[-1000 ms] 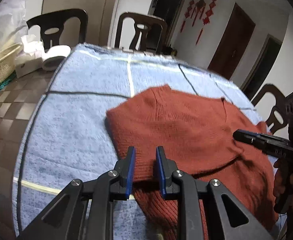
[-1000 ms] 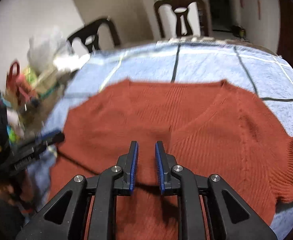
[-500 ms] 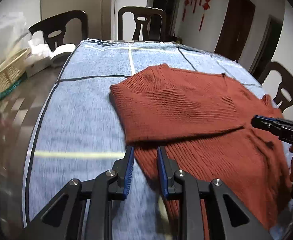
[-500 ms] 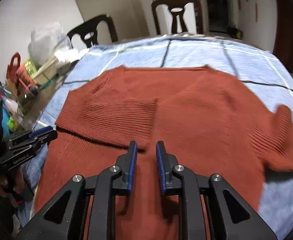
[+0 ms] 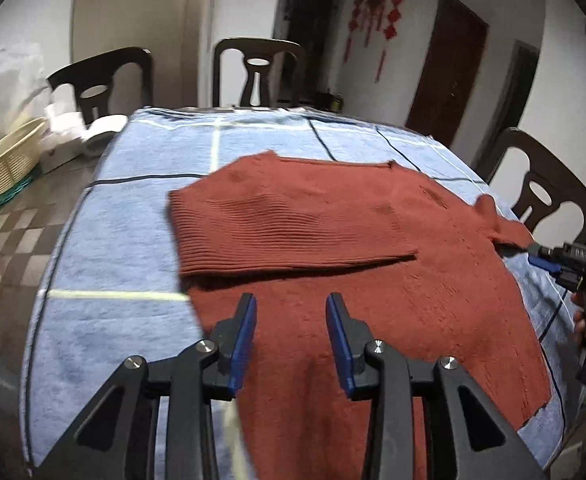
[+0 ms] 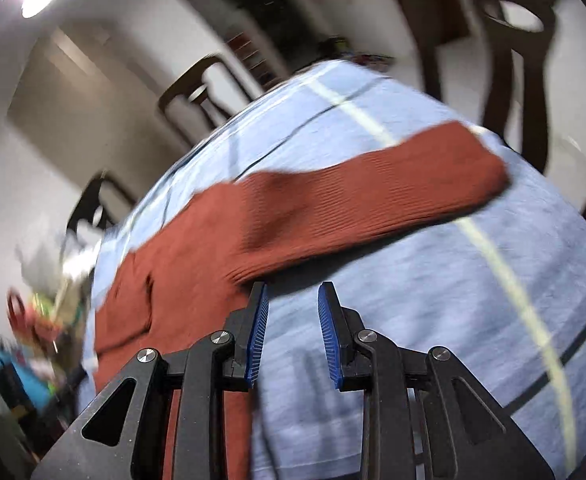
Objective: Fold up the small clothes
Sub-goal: 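Grasp the other sleeve with the right tool and fold it across the body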
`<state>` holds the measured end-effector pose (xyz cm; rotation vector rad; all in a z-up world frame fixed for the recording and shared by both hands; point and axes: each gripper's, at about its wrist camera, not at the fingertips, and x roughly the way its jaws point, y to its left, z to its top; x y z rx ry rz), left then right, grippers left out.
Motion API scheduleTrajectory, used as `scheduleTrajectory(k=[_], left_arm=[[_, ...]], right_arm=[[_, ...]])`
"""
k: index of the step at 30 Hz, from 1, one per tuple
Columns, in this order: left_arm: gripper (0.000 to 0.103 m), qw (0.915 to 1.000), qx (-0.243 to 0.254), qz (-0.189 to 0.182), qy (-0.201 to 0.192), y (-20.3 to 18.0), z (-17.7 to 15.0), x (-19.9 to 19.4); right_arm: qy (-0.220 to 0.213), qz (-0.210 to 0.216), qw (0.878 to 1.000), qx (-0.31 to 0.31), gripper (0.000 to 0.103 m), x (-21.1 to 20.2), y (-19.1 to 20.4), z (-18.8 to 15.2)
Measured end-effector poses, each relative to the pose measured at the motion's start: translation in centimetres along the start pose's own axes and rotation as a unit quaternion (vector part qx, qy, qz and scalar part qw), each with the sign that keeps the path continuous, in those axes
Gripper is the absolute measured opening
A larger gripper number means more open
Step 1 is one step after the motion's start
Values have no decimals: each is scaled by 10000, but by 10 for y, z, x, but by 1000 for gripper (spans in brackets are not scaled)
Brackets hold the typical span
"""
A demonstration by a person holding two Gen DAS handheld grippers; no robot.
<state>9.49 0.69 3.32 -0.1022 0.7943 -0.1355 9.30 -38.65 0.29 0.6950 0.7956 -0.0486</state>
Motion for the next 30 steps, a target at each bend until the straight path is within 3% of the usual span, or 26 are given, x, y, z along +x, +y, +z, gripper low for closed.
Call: scheduleTrajectory(k=[7, 15, 18, 21, 23, 30], left_arm=[[39, 9997, -17, 146, 206, -5, -5, 25], [40, 9992, -198, 136, 318, -2, -14, 33], [41, 9992, -163, 160, 323, -3, -14, 33], [43, 9992, -149, 141, 329, -4, -14, 33], [43, 9993, -167, 114, 326, -4, -13, 34], [44, 9992, -219, 35, 318, -1, -13, 34]], right_arm=[[-59, 130, 9945, 1039, 27, 8, -46, 20], [-345, 232, 9883, 1467, 27, 21, -61, 44], [-380, 4, 9881, 1491, 27, 22, -67, 52], [-358, 52, 9894, 1409, 23, 21, -64, 56], [-417, 131, 9927, 1127, 10, 15, -48, 60], [-431, 855, 9951, -228, 10, 3, 55, 59]])
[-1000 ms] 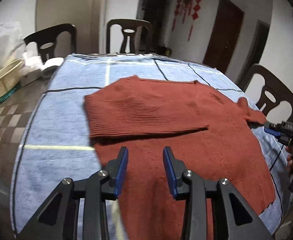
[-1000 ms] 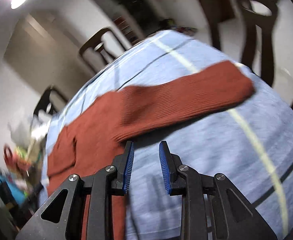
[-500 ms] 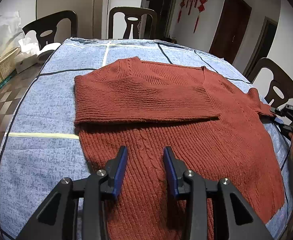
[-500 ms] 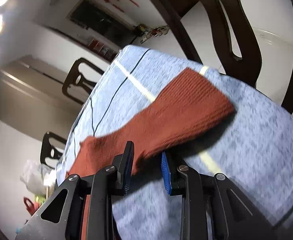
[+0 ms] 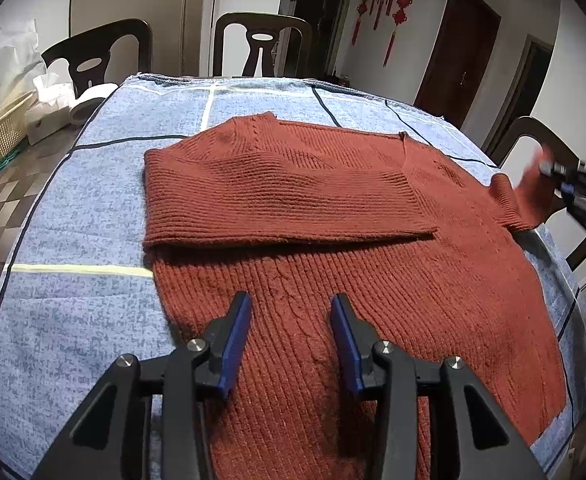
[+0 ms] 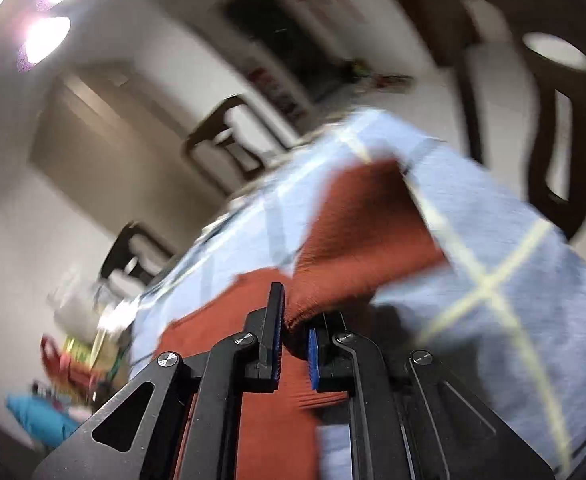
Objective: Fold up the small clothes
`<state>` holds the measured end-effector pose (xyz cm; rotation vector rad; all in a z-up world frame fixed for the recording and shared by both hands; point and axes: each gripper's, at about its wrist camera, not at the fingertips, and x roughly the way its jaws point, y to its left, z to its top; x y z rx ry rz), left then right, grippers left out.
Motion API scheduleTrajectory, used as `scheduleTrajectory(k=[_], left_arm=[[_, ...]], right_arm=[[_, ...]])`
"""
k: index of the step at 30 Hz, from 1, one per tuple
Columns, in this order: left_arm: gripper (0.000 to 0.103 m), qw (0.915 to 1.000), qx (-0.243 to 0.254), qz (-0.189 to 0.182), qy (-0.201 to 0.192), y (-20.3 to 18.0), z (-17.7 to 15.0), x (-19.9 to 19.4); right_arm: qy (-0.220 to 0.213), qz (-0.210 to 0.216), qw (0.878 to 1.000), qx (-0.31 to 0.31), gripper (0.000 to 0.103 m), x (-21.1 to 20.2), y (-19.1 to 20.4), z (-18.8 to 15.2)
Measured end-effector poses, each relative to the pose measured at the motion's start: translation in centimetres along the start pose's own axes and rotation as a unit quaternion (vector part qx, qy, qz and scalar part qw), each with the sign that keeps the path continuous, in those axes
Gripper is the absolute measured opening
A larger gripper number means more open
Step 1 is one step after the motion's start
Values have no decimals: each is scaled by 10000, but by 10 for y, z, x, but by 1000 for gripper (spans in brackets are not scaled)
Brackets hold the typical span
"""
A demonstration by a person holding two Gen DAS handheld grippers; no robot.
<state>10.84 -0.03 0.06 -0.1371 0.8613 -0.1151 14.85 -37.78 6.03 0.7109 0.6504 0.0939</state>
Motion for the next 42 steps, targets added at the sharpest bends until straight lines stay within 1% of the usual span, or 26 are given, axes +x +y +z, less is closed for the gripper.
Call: scheduleTrajectory(k=[1, 2, 4, 6, 7, 8, 10, 12, 14, 15, 16, 18, 20, 22, 24, 26, 30, 32, 33, 34, 35, 36, 37, 38, 40, 42], left_arm=[[44, 10000, 0, -1, 0, 0, 0, 0], [45, 10000, 2, 1, 0, 0, 0, 0], [45, 10000, 1, 2, 0, 0, 0, 0], [45, 10000, -2, -2, -1, 0, 0, 0], [45, 10000, -5, -6, -1, 0, 0, 0], [45, 10000, -12, -14, -3, 0, 0, 0], [45, 10000, -33, -40, -5, 1, 0, 0], [45, 10000, -53, -62, -11, 2, 0, -1], [45, 10000, -25, -25, 0, 1, 0, -3], [44, 10000, 33, 5, 32, 0, 1, -5], [44, 9999, 91, -56, 33, -4, 3, -9], [44, 9992, 158, -357, -124, -10, 12, -23], [44, 9978, 280, -505, -325, -21, 27, -34], [44, 9963, 333, -705, -352, -31, 43, -33], [44, 9952, 409, -861, -236, -43, 57, -19], [44, 9956, 480, -799, -124, -53, 66, 0], [44, 9940, 465, -936, 327, -67, 77, 45], [44, 9941, 403, -840, 560, -71, 76, 69], [44, 9945, 398, -811, 540, -72, 76, 74], [44, 9952, 445, -774, 391, -75, 77, 73], [40, 9953, 480, -753, 387, -77, 78, 73], [34, 9949, 466, -819, 366, -79, 80, 73], [16, 9937, 470, -955, 339, -80, 81, 71], [7, 9924, 476, -1099, 291, -81, 82, 69], [7, 9915, 490, -1203, 61, -82, 85, 60], [6, 9914, 489, -1204, -133, -81, 88, 53]], right_arm=[[37, 87, 9999, -127, 10, 3, 11, -2], [118, 207, 9991, -343, 10, 8, 29, -6], [362, 387, 9961, -703, 10, 26, 59, -16], [687, 493, 9911, -1027, 10, 46, 80, -30], [910, 492, 9872, -1214, 12, 59, 89, -39], [1204, 480, 9816, -1405, 17, 73, 97, -53], [1643, 430, 9726, -1588, 18, 91, 103, -74], [1865, 477, 9666, -1695, 19, 93, 101, -89], [1987, 596, 9622, -1765, 19, 87, 96, -98], [1967, 616, 9616, -1812, 19, 79, 91, -101], [1889, 618, 9622, -1860, 19, 70, 87, -102], [1691, 578, 9660, -1868, 19, 55, 78, -100], [1510, 358, 9721, -1759, 19, 49, 67, -96], [1324, 86, 9790, -1551, 19, 46, 51, -88], [1148, -7, 9850, -1287, 19, 40, 37, -78], [1037, -75, 9884, -1108, 19, 37, 26, -72], [937, -165, 9905, -996, 19, 34, 15, -65], [965, -221, 9904, -963, 19, 38, 10, -64], [1038, -270, 9904, -877, 19, 43, 5, -64], [1115, -195, 9908, -748, 18, 46, -2, -63], [1115, -75, 9916, -646, 18, 46, -7, -62], [1096, -53, 9920, -623, 18, 45, -8, -63], [1072, -49, 9921, -650, 18, 45, -8, -64], [1062, -56, 9919, -690, 18, 44, -7, -64], [1075, -82, 9912, -764, 18, 45, -5, -65], [1088, -101, 9909, -787, 18, 45, -4, -66]])
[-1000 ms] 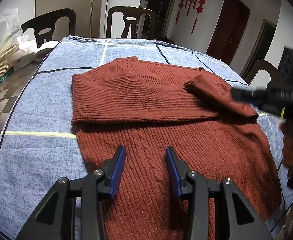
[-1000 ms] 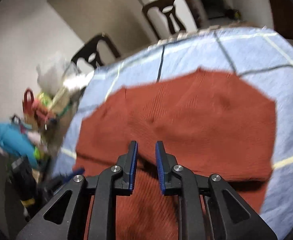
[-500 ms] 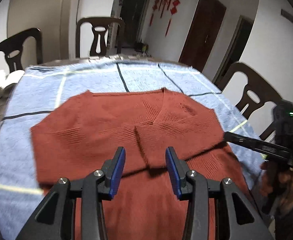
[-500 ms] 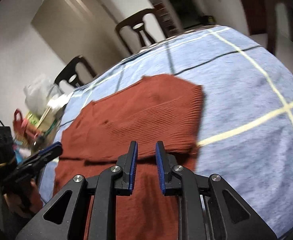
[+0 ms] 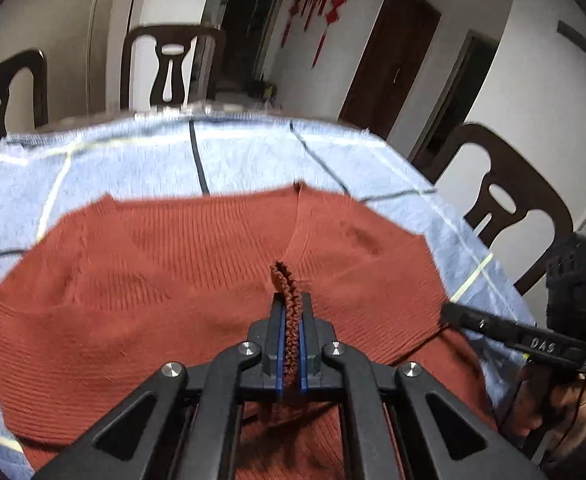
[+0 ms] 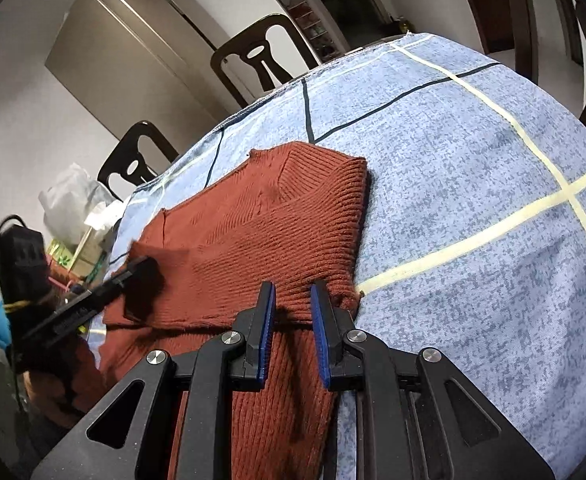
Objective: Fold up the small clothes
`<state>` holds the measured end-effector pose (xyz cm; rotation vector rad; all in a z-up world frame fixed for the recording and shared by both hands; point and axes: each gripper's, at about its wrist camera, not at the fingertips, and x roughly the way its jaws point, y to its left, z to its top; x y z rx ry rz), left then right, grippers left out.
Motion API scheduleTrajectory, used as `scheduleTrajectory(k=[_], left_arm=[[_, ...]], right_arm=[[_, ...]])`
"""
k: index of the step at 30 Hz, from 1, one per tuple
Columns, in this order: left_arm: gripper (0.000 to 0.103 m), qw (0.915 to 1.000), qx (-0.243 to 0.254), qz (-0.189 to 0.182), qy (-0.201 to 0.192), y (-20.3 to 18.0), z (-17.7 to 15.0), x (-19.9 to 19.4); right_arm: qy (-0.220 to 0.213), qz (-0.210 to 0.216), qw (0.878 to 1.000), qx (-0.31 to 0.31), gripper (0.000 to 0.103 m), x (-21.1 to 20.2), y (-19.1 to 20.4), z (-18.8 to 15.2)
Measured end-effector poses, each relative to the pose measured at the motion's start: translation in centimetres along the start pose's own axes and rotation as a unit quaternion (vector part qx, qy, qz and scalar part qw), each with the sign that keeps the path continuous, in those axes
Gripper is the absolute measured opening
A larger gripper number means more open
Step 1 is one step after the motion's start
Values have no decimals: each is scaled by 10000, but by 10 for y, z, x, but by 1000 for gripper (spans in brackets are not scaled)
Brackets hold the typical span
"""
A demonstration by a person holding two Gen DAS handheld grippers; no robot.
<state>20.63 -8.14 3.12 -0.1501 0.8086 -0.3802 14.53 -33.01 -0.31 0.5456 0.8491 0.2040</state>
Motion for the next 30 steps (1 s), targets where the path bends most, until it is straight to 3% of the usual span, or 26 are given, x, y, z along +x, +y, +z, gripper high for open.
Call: scheduleTrajectory(k=[6, 8, 13, 17, 23, 30], left_arm=[[9, 9981, -146, 487, 344, 20, -6, 17], [11, 9983, -205, 453, 315, 22, -5, 12], [16, 9984, -132, 544, 50, 23, -2, -13], [17, 9928, 56, 1199, 48, 39, -9, -31], [18, 9835, -384, 1755, 191, 90, -30, -50], [18, 9849, -599, 1619, 88, 105, -50, -65]], right_arm=[[-45, -303, 9991, -300, 18, -3, 14, 4], [95, -565, 9971, -498, 16, 4, 18, 5], [121, -682, 9960, -560, 16, 5, 20, 12], [-3, -827, 9947, -616, 18, 4, 18, 24], [117, -967, 9924, -753, 18, 20, 6, 23], [124, -1023, 9897, -992, 19, 7, 14, 11]])
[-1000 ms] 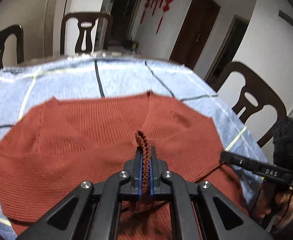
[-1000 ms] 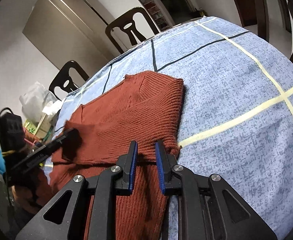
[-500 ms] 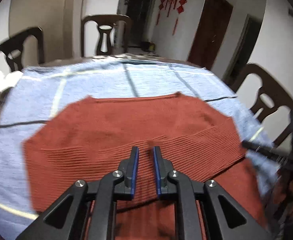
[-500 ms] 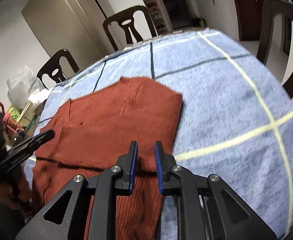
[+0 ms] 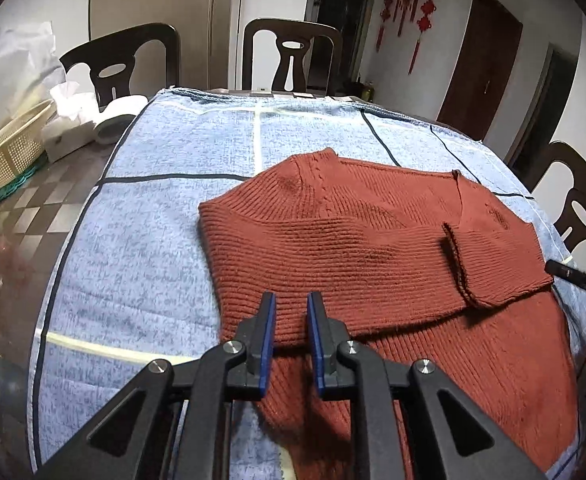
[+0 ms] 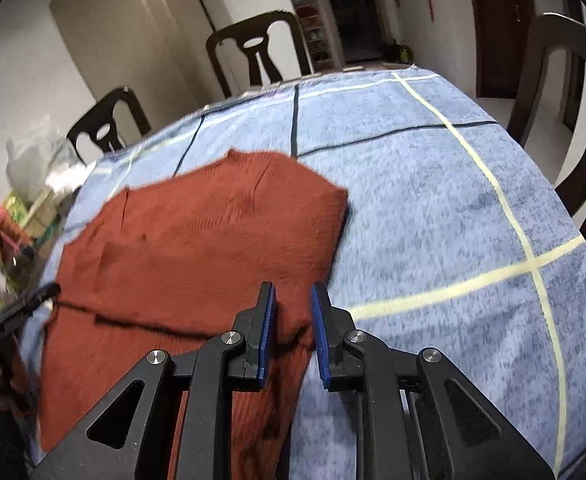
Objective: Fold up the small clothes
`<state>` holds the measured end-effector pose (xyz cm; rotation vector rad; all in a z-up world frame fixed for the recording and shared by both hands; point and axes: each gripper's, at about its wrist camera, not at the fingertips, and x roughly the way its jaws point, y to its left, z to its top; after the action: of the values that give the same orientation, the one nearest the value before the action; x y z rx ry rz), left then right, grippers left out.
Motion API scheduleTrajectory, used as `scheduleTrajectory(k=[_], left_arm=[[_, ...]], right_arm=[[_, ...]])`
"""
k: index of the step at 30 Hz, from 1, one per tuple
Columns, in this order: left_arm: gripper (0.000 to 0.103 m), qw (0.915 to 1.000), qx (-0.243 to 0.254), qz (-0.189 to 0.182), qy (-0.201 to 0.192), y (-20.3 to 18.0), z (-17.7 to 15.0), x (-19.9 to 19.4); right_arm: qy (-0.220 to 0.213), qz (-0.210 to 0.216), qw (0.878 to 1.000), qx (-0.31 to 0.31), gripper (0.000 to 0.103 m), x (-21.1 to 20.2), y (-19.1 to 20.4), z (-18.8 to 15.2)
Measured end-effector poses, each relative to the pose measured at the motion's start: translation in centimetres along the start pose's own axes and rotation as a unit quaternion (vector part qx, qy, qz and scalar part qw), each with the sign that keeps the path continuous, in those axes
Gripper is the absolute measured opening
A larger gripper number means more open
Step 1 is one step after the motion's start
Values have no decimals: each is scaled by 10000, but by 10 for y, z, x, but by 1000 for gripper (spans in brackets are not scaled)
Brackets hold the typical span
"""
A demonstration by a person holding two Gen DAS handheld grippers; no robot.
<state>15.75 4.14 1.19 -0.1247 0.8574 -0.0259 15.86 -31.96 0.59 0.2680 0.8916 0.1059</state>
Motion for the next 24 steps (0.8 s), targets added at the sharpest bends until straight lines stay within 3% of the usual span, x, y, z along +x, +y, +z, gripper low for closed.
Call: scheduleTrajectory(k=[4, 6, 8, 14, 24], left_arm=[[18, 9999, 124, 111, 14, -4, -1, 4], [20, 10000, 74, 64, -3, -5, -2, -6], [25, 10000, 20, -52, -45, -4, -9, -19], [29, 9991, -254, -349, 17, 8, -50, -49], [42, 9924, -759, -956, 168, 4, -106, -77]], right_arm=[[73, -71, 9999, 28, 20, -3, 0, -1], [-54, 109, 9999, 49, 21, -16, 2, -3], [-92, 350, 9993, -2, 29, -28, 7, -9], [73, 1147, 9933, 143, 30, -50, 6, -46], [473, 1511, 9861, 511, 30, -56, -2, -94]])
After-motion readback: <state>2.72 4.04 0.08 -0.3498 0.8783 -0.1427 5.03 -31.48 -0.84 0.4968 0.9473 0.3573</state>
